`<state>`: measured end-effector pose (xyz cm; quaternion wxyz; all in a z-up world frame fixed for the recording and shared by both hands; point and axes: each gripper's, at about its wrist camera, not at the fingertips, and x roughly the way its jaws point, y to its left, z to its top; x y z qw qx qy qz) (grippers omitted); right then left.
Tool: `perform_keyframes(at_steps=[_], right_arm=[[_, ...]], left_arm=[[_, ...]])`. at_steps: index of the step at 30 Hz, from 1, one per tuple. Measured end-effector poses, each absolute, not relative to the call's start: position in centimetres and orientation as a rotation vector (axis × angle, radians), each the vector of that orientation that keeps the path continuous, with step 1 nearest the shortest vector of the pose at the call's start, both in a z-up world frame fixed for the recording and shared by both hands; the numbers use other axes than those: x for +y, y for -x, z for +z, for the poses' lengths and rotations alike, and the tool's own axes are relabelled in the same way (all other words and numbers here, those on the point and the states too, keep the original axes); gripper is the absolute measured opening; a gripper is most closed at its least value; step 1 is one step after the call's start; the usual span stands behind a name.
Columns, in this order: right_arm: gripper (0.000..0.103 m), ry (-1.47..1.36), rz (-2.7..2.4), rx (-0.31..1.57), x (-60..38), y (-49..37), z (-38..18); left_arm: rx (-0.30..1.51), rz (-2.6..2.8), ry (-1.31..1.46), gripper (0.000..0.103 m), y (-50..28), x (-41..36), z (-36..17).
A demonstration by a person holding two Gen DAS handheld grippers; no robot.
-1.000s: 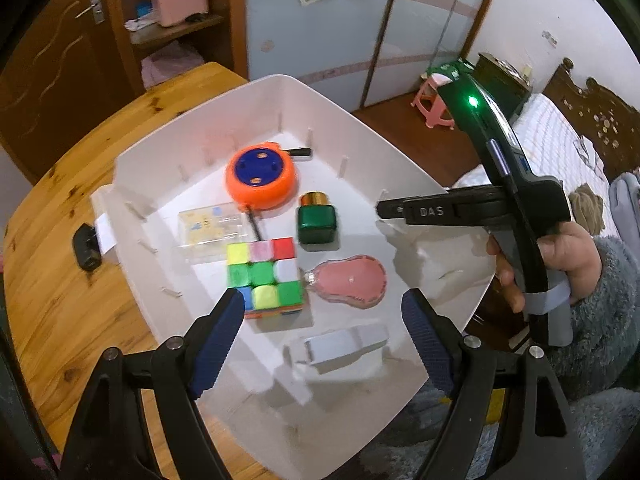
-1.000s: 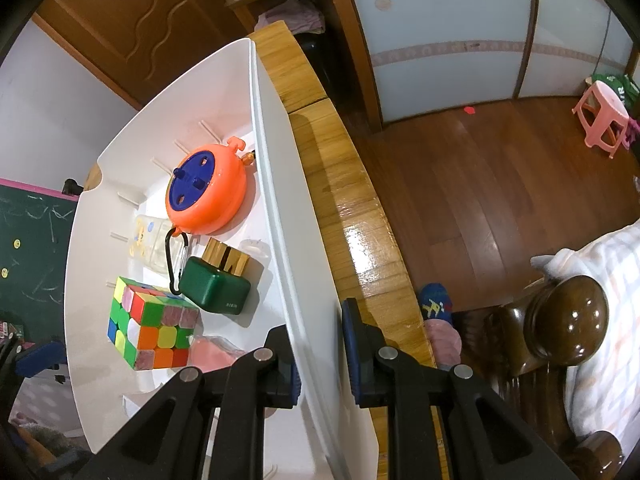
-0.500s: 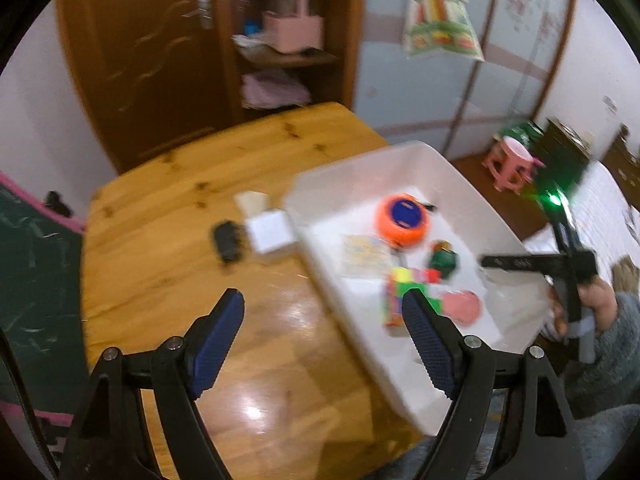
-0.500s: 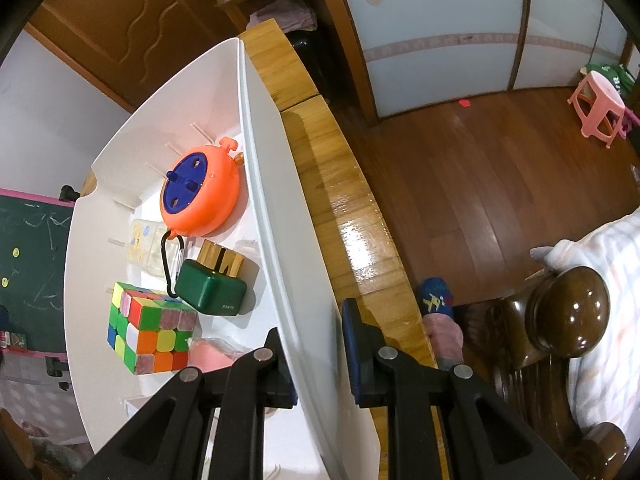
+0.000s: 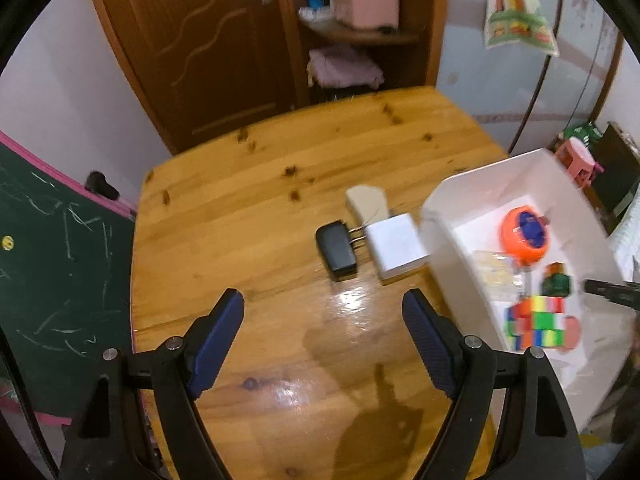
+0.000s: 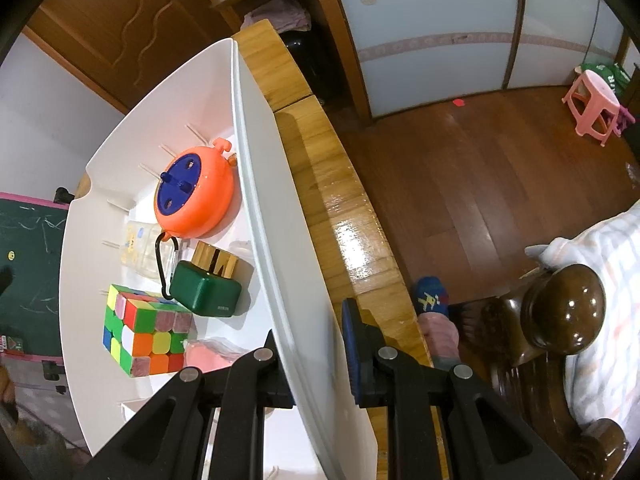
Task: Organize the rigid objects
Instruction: 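Move the left gripper back to the black plug adapter on the table, then close the left gripper on the black plug adapter, then lift the black adapter with the left gripper and carry it over the bin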
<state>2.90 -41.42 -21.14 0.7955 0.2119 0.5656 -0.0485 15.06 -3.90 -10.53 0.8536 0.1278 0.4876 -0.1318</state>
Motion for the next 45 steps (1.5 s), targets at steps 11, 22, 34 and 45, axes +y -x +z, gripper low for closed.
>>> perform_keyframes(at_steps=[11,22,34,45], right_arm=[[0.019,-0.442,-0.119,1.226,-41.1,-3.1,-20.8],[0.019,-0.438,-0.124,1.225,-41.0,-3.1,-20.7],[0.019,-0.435,-0.126,1.230,-40.9,-3.3,-20.8],[0.019,-0.441,-0.121,1.230,-41.0,-3.3,-20.7]], left_arm=[[1.135,-0.333,-0.302,0.084,-20.3,-5.3,-16.9],[1.194,-0.316,-0.286,0.084,-22.7,-5.8,-20.2],[1.177,-0.287,-0.270,0.082,-24.6,-6.0,-21.9],[1.115,-0.322,-0.289,0.045,-23.2,-6.7,-21.5]])
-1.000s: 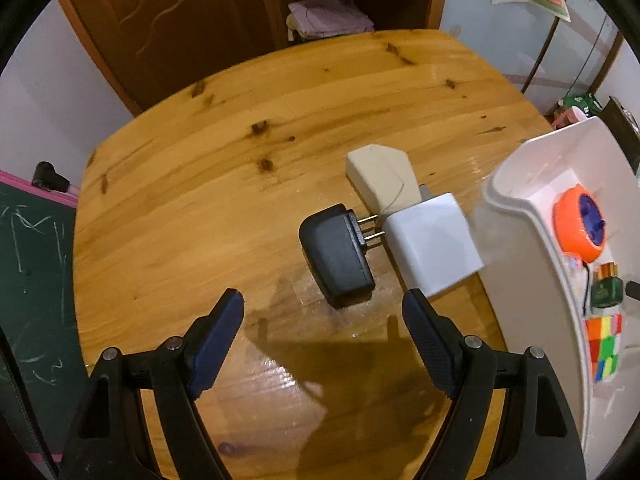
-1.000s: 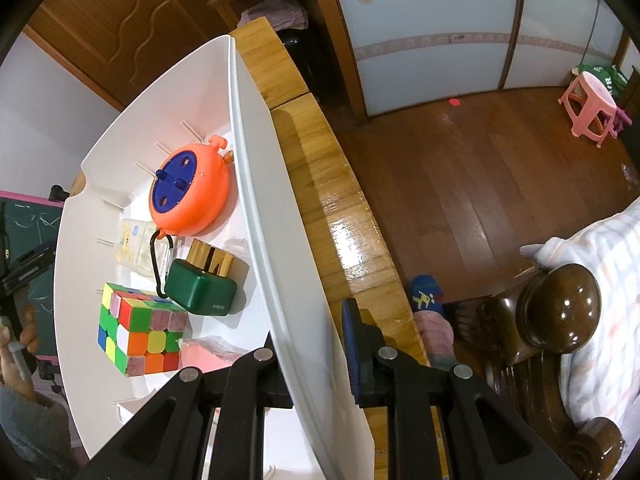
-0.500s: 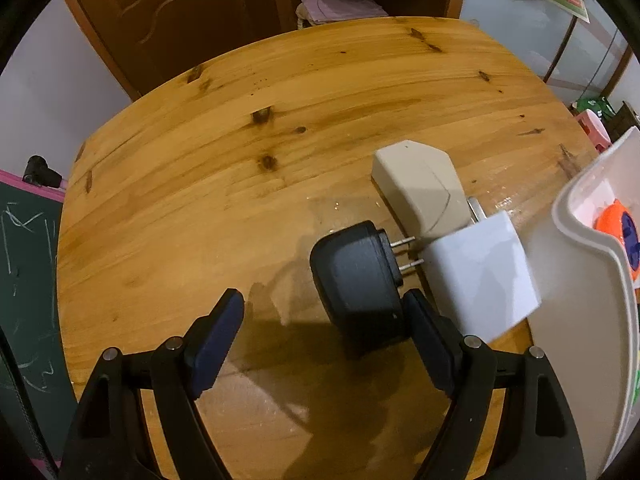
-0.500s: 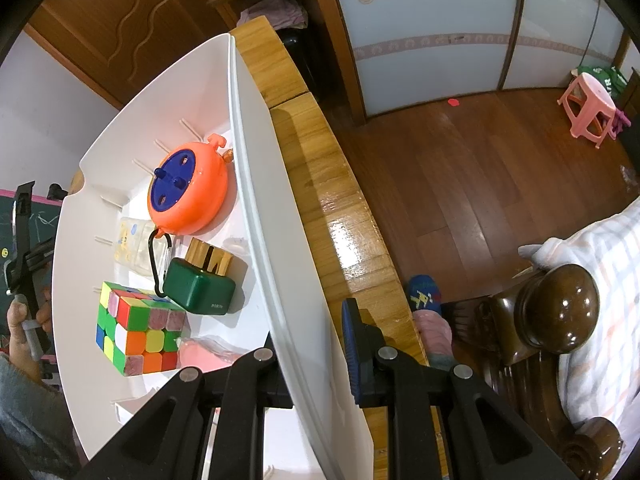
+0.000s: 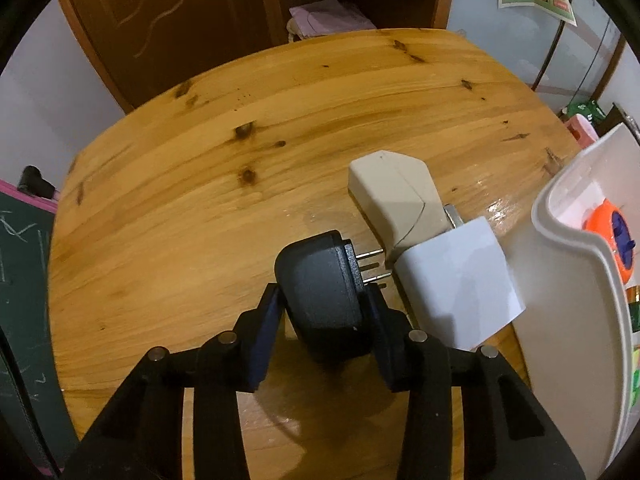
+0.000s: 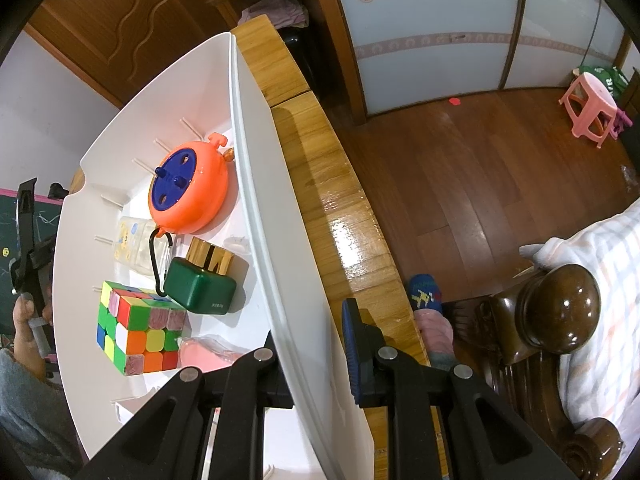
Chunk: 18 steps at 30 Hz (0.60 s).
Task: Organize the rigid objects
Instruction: 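Lift the black adapter with the left gripper and carry it over the bin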
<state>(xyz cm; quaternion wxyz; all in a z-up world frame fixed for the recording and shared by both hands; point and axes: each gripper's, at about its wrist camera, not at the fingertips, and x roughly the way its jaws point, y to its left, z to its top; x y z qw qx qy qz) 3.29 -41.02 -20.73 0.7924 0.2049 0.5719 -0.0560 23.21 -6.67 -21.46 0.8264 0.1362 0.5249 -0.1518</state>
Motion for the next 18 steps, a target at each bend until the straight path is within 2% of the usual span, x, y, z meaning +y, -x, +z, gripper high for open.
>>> perform_keyframes(at_steps=[6,18], right_arm=[[0.019,-0.440,-0.123,1.231,-41.1,-3.3,-20.8],[0.019,-0.462,-0.094,1.201,-41.4,-2.9,-20.9]], left_arm=[[1.121,-0.286,-0.223,0.044,-21.7,-4.9,-20.2],[0.995,-0.326,-0.214,0.044,-11.9,-4.5,-10.8]])
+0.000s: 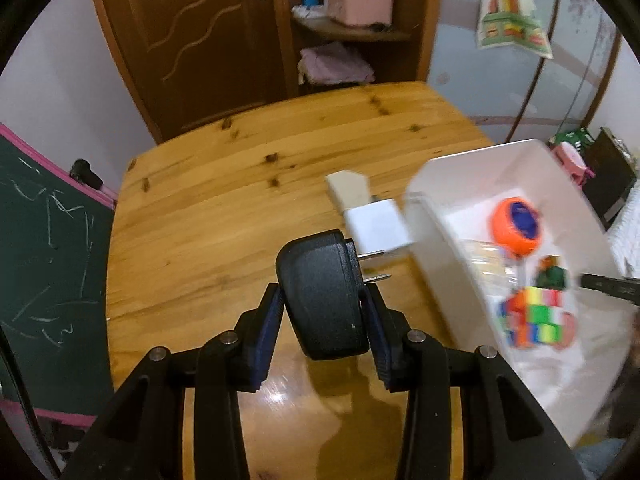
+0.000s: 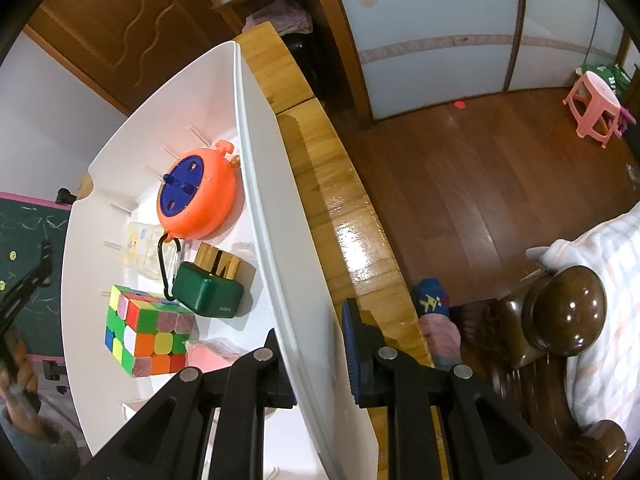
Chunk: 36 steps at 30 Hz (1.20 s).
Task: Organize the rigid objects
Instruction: 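Lift the black adapter with the left gripper and carry it over the bin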
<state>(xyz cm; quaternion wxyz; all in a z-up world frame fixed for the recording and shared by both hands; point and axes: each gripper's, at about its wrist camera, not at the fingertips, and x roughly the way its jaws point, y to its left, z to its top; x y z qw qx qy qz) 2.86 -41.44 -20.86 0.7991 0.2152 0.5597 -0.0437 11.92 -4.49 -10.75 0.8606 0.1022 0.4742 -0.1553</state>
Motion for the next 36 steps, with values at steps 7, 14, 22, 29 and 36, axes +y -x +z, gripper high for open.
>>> perform_keyframes(at_steps=[7,14,22,29,36], right_arm=[[0.019,-0.454,-0.069,1.195,-41.3,-2.8,-20.9],[0.019,-0.440,-0.062,1.190,-40.9,-2.8,-20.8],[0.019,-0.425,-0.058,1.185,-40.5,-2.8,-20.4],[0.019,-0.425,-0.057,1.181,-40.5,-2.8,-20.3],[0.020,-0.416,-0.054,1.180,-40.3,-2.8,-20.2]], left_arm=[[0.941,-0.454,-0.202,0.044,-6.1,-7.9,-5.7],[0.952,-0.628,-0.214,0.044,-2.4,-12.9,-4.2],[1.016,-0.733,-0.166,0.044,-0.8,-16.9,-5.1],[1.090,-0.759,-0.180,0.044,0.2,-19.4,-7.0],[1.105,-0.741,-0.235,0.044,1.2,-20.9,-8.2]])
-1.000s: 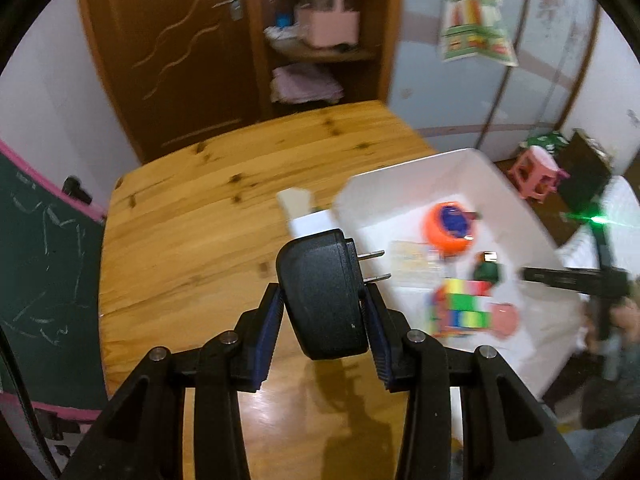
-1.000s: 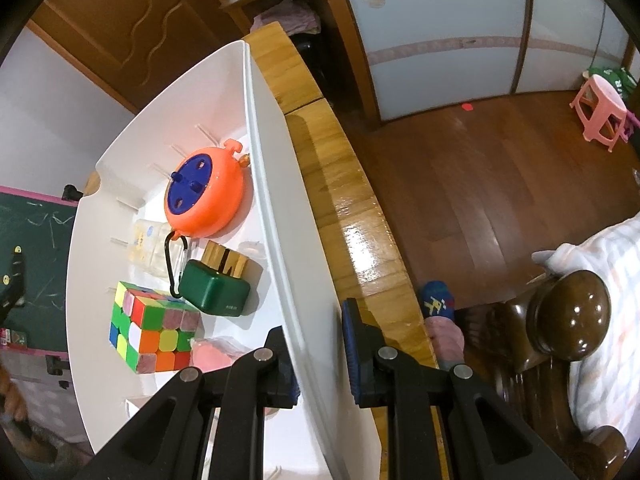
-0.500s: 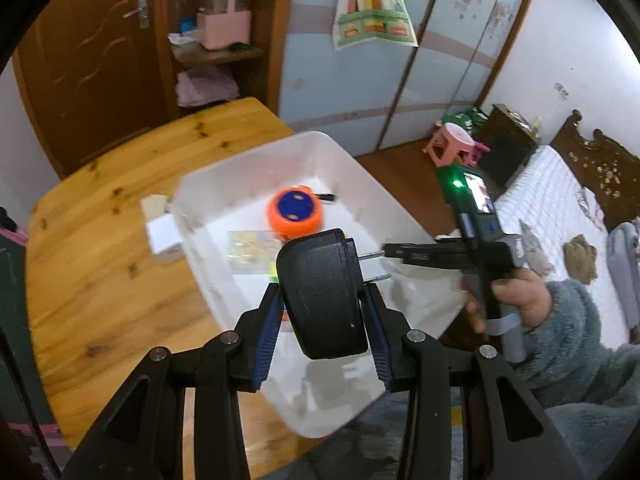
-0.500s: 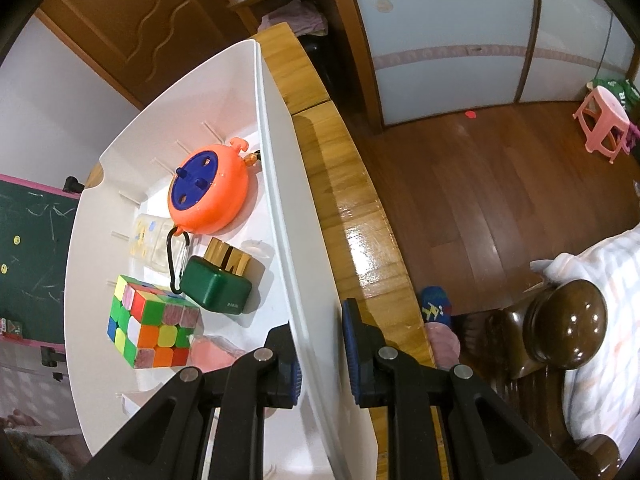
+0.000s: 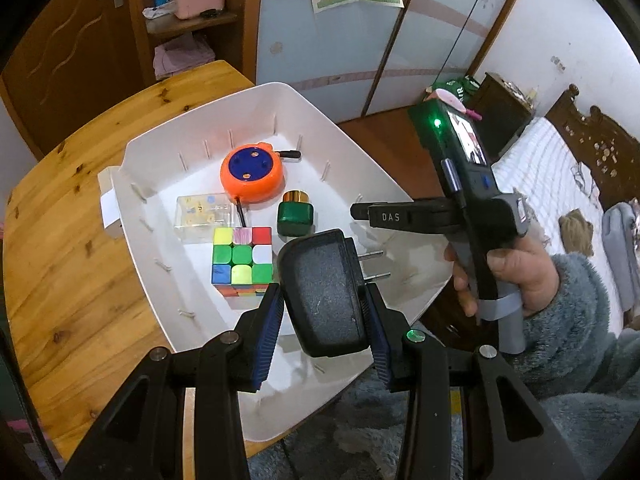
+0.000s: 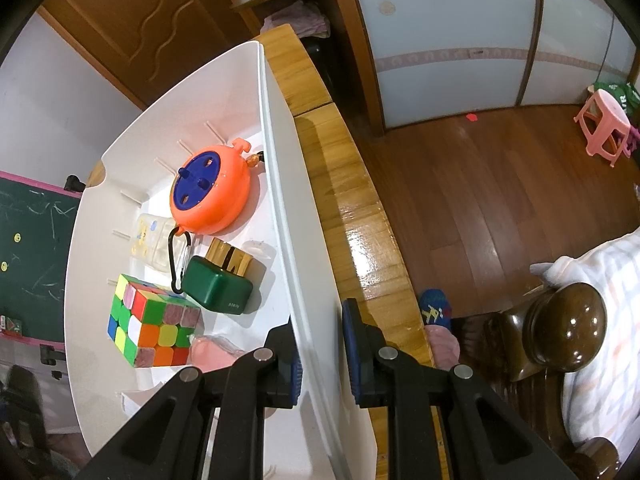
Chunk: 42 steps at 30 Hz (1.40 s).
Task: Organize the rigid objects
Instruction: 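Lift the black adapter with the left gripper and carry it over the bin, then open the left gripper to drop the black adapter into the bin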
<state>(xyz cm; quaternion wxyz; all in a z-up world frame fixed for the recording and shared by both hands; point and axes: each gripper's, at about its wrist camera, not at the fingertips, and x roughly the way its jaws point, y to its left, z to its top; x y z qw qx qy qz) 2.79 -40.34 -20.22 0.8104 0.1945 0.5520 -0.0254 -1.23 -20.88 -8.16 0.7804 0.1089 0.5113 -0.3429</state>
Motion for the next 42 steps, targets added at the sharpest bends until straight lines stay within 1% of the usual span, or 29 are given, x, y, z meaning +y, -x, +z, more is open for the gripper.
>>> perform_keyframes(at_steps=[4,21,24,25,26,42], right_arm=[[0.020,-0.415,-0.054,1.179,-40.3,-2.8,-20.2],[0.020,-0.418,-0.055,1.178,-40.3,-2.8,-20.1],[0.020,-0.418,-0.056,1.178,-40.3,-2.8,-20.1],[0.020,-0.418,-0.056,1.178,-40.3,-2.8,-20.1],[0.020,-0.419,-0.056,1.178,-40.3,-2.8,-20.1],[0.019,-0.403,-0.062,1.184,-40.3,-2.9,-19.9]], left_arm=[[1.087,-0.720,-0.258,0.044,1.2,-21.5,-8.7],[1.119,-0.681,-0.262,0.044,0.2,-21.9,-11.3],[1.121,-0.676,-0.261,0.042,0.1,-21.8,-11.5],[1.120,-0.675,-0.259,0.038,0.0,-21.7,-11.6],[1.119,-0.673,-0.260,0.036,0.0,-21.7,-11.6],[1.086,-0.610,-0.272,0.035,-0.2,-20.8,-10.9]])
